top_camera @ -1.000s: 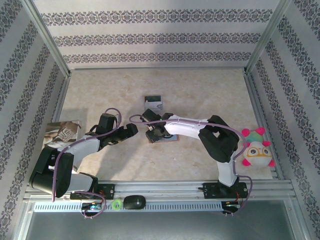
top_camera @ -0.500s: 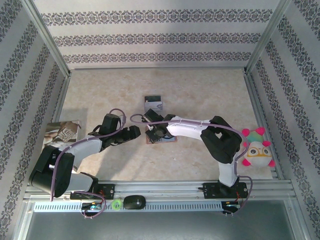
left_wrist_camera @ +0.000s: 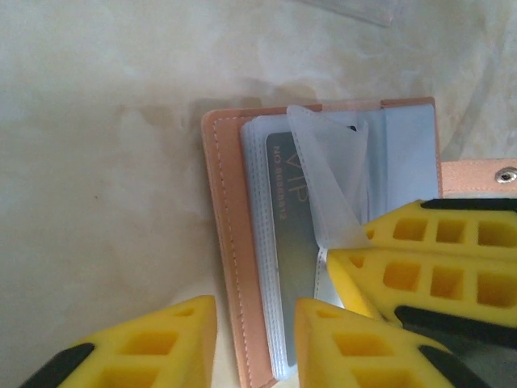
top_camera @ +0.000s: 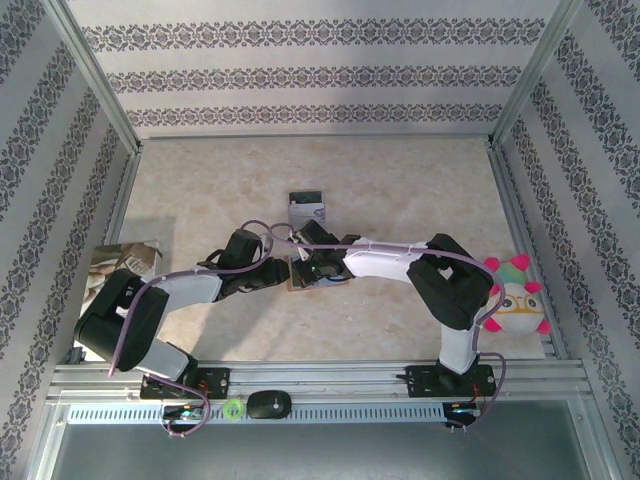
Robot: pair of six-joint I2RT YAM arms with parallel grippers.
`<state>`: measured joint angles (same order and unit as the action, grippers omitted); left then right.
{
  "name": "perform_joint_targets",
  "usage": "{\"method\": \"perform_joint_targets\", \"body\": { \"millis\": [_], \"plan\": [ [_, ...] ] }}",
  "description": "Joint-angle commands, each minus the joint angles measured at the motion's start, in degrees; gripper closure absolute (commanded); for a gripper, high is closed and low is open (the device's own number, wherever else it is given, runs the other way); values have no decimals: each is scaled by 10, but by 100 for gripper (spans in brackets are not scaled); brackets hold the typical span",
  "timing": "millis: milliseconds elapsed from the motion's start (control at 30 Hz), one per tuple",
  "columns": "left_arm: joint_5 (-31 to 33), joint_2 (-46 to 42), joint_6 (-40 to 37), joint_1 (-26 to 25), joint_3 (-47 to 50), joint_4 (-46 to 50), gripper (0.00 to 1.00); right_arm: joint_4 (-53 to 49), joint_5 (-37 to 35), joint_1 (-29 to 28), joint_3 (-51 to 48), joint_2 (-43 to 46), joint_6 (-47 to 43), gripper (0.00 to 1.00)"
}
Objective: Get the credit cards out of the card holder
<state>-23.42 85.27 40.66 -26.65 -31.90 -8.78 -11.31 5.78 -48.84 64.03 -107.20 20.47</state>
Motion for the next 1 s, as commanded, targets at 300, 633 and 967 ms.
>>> {"method": "perform_joint_targets", "body": {
  "millis": [300,633,967],
  "plan": [
    [58,42,-5,-37,-33,10,78,44,29,4,-27,20,35,100],
    [72,56,-12,-42,-44,69,79,47,5,6,-44,40,56,100],
    [53,80,-12,-43,-51,61,81,38,-52,24,-103,99,90,89]
  ]
}}
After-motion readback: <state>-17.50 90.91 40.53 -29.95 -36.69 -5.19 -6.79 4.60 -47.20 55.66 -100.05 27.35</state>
